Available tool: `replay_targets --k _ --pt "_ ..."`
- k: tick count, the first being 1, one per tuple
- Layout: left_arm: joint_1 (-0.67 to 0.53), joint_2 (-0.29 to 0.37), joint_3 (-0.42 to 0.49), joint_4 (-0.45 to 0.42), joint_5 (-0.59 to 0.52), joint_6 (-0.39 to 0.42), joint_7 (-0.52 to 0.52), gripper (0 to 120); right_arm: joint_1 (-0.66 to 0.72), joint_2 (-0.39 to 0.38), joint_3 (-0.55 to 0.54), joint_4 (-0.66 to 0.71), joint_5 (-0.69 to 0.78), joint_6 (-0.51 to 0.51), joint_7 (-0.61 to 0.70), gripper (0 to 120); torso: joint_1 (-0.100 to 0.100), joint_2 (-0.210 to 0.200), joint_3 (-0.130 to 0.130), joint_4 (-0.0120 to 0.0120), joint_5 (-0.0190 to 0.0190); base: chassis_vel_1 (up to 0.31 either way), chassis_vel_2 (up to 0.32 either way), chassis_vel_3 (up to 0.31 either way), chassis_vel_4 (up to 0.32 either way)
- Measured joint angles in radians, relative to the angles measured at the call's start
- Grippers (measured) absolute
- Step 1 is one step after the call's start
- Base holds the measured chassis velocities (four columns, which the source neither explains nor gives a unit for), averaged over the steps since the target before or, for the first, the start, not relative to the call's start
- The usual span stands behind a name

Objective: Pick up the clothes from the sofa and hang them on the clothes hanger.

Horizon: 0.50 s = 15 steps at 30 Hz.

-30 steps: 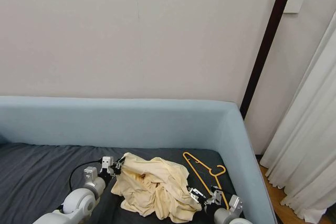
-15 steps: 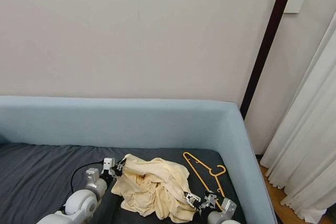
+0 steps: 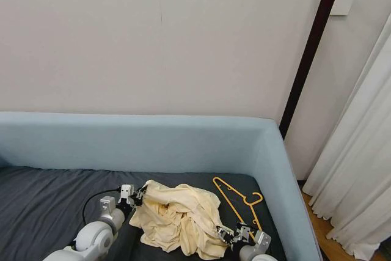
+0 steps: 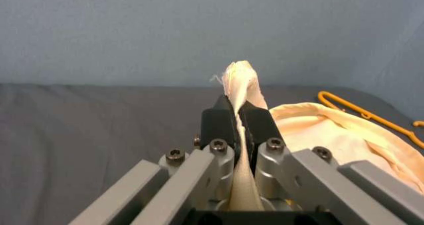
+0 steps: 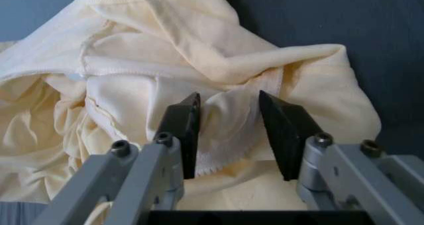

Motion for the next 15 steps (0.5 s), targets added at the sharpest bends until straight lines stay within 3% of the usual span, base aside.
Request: replay_targets --k 8,15 --pt "-0.002 -0.004 -0.001 0.007 0.0 -0.003 -0.001 0 -0.007 -0.004 -0.008 0.018 -0.028 0.009 0.005 2 0.0 0.0 0.0 0.0 0.0 0.0 0.0 0.0 0.0" --pt "0.002 -0.014 -0.001 0.004 0.004 -0.005 -0.006 0 -0.013 -0.028 -0.008 0.041 -0.038 0.024 -0.002 0 0.0 0.0 0.0 0.0 0.0 0.0 0.0 0.0 0.0"
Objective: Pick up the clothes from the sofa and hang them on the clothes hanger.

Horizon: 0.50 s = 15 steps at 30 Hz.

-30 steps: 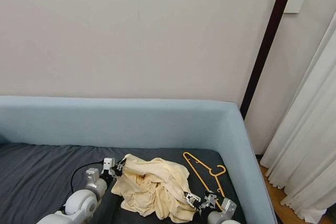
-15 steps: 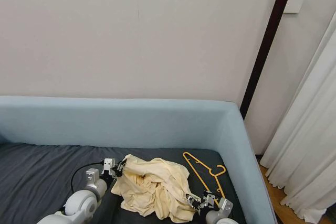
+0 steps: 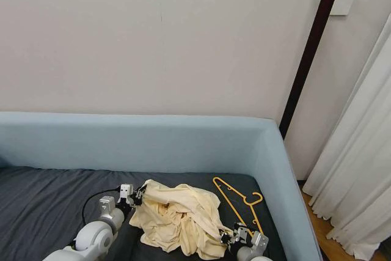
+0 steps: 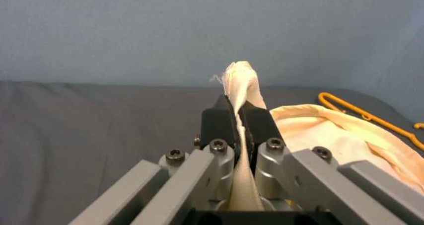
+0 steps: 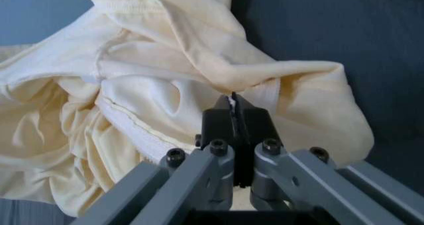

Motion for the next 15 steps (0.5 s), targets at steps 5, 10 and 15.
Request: replay_targets --k 5,10,15 --pt "-0.003 0.0 -0.01 -0.023 0.023 -0.018 -0.007 0 -0.02 -0.047 -0.004 0.067 -0.069 0.032 -0.024 0 0.0 0.0 0.0 0.0001 -0.0001 0.0 0.0 0.0 0.0" --pt "-0.038 0.028 -0.027 -0.087 0.042 -0.034 -0.016 0 -0.017 -0.1 -0.005 0.159 -0.133 0.057 -0.019 0 0.0 0.0 0.0 -0.0004 0.0002 0.0 0.0 0.0 0.0" --pt "-0.076 0.096 -0.044 -0.199 0.027 -0.03 -0.043 0 0.039 -0.204 -0.005 0.264 -0.15 0.07 -0.016 0 0.0 0.0 0.0 0.0001 0.0002 0.0 0.0 0.0 0.0"
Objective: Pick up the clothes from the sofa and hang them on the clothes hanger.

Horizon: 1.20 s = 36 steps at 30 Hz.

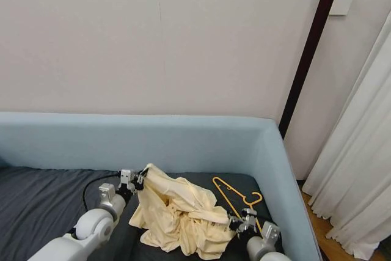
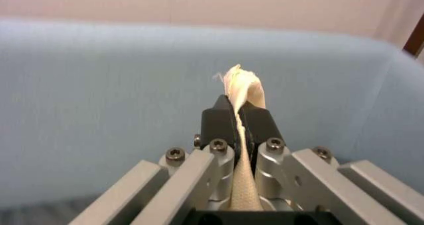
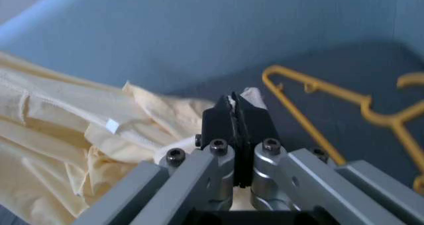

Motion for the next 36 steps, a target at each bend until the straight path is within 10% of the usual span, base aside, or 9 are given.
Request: replay_targets --k 15,28,36 --pt "-0.142 0.185 -0.044 -0.232 -0.102 0.031 -0.11 0 0.315 -0.308 -0.052 0.164 0.057 -0.001 -0.005 0 0.0 0.0 0.0 -0.0002 -0.0002 0.0 0.0 0.0 0.0" --pt "-0.476 0.226 0.051 -0.168 -0.24 0.072 -0.15 0 0.775 -0.327 -0.169 0.096 0.253 -0.015 0.039 0 0.0 0.0 0.0 -0.0003 -0.0002 0.0 0.0 0.0 0.0" --pt "-0.437 0.309 -0.02 -0.236 -0.254 0.068 -0.172 0 0.958 -0.335 -0.211 0.121 0.368 -0.029 0.061 0 0.0 0.0 0.0 0.0 -0.0004 0.0 0.0 0.0 0.0"
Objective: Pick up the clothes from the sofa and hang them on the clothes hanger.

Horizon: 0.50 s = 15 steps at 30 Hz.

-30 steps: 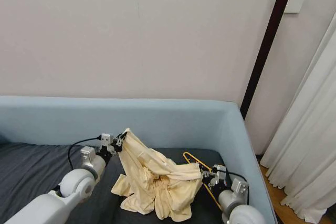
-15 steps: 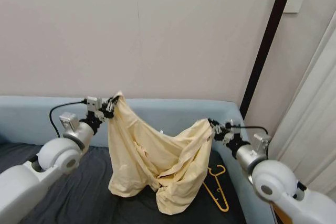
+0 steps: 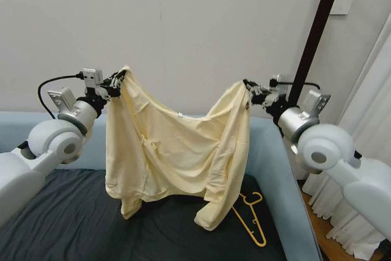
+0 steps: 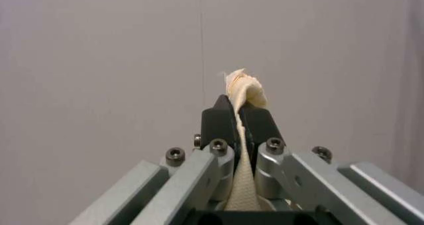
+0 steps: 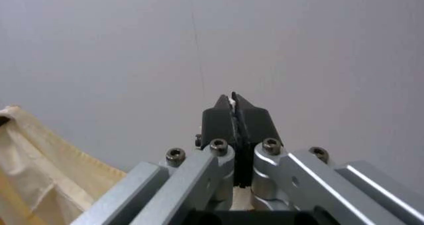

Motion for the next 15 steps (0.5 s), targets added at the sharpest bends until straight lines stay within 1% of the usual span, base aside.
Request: replay_targets --k 1,2,4,5,6,7,8,10,11,13,15 --pt "0.04 0.031 -0.033 -0.029 0.001 -0.007 -0.011 0 0.014 -0.005 -0.002 0.023 0.022 -0.007 0.01 0 0.0 0.0 0.0 0.0005 -0.0004 0.0 0.0 0.0 0.0" --pt "0.059 0.047 -0.045 -0.046 0.001 -0.014 -0.017 0 0.014 -0.013 0.0 0.044 0.034 -0.01 0.017 0 0.0 0.0 0.0 0.0009 -0.0001 0.0 0.0 0.0 0.0" --pt "0.072 0.056 -0.052 -0.06 0.001 -0.018 -0.019 0 0.005 -0.026 0.011 0.07 0.046 -0.014 0.026 0 0.0 0.0 0.0 0.0012 0.0003 0.0 0.0 0.0 0.0" --pt "0.086 0.061 -0.058 -0.084 -0.001 -0.021 -0.02 0 -0.037 -0.054 0.052 0.127 0.071 -0.018 0.046 0 0.0 0.0 0.0 0.0005 -0.0001 0.0 0.0 0.0 0.0" --pt "0.095 0.067 -0.063 -0.101 -0.002 -0.021 -0.021 0 -0.068 -0.068 0.082 0.159 0.08 -0.02 0.056 0 0.0 0.0 0.0 -0.0006 -0.0003 0.0 0.0 0.0 0.0" --pt "0.108 0.075 -0.073 -0.119 -0.002 -0.021 -0.022 0 -0.094 -0.076 0.102 0.181 0.083 -0.021 0.059 0 0.0 0.0 0.0 -0.001 0.0002 0.0 0.0 0.0 0.0" --pt "0.108 0.075 -0.073 -0.119 -0.002 -0.021 -0.022 0 -0.094 -0.076 0.102 0.181 0.083 -0.021 0.059 0 0.0 0.0 0.0 -0.001 0.0002 0.0 0.0 0.0 0.0" --pt "0.145 0.085 -0.109 -0.154 0.0 -0.02 -0.028 0 -0.135 -0.086 0.118 0.201 0.081 -0.021 0.058 0 0.0 0.0 0.0 -0.0012 0.001 0.0 0.0 0.0 0.0" --pt "0.163 0.085 -0.125 -0.161 0.007 -0.018 -0.034 0 -0.155 -0.087 0.12 0.202 0.075 -0.021 0.055 0 0.0 0.0 0.0 -0.0009 0.0008 0.0 0.0 0.0 0.0" --pt "0.17 0.083 -0.129 -0.162 0.01 -0.018 -0.036 0 -0.168 -0.087 0.12 0.201 0.07 -0.021 0.051 0 0.0 0.0 0.0 -0.0006 0.0007 0.0 0.0 0.0 0.0" --pt "0.18 0.064 -0.125 -0.139 0.03 -0.015 -0.038 0 -0.2 -0.07 0.115 0.182 0.047 -0.021 0.047 0 0.0 0.0 0.0 0.0006 0.0002 0.0 0.0 0.0 0.0"
